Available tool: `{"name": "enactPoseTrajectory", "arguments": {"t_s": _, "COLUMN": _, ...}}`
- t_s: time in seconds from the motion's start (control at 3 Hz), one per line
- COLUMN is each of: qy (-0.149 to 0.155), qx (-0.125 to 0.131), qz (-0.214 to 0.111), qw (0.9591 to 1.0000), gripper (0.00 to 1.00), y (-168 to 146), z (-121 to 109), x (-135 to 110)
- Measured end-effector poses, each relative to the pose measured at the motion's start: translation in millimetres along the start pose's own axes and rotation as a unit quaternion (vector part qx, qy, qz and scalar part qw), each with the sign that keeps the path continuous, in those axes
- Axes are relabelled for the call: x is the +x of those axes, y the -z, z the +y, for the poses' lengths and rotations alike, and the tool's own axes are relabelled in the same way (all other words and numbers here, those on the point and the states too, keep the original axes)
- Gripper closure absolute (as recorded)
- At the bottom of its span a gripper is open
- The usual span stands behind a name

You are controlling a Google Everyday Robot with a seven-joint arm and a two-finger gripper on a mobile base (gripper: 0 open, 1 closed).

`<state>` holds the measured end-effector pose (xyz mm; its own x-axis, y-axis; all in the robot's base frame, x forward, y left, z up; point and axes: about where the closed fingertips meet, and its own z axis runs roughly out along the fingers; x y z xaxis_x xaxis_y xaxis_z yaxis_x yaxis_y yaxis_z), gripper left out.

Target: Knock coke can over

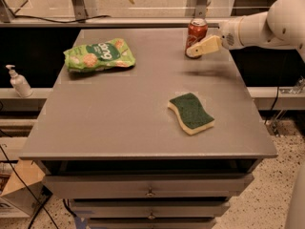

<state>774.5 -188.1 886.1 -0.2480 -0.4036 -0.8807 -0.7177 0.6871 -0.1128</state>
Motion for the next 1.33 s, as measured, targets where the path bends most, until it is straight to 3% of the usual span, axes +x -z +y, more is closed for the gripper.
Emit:
{"name": "enactPoseTrajectory", "arguments": {"t_s": 0.67, "qy": 0.016, "qx": -0.061, "qz": -0.024, "qw": 0.9977, "gripper": 0.41, "y": -53, "z": 28, "x": -27}}
{"name": "enactPoseTrajectory", "arguments": {"t_s": 1.0, "qy": 0.038, "qx": -0.069, "qz": -0.013, "qw": 0.9968, "gripper": 0.65, "y": -57, "z": 37, "x": -33}}
{"name": "enactPoseTrajectory", "arguments": {"t_s": 1.33, "qy": 0.075, "qx": -0.053, "qz": 0.027, "qw": 0.9954, "gripper": 0.87, "y": -42, "z": 38, "x": -36}}
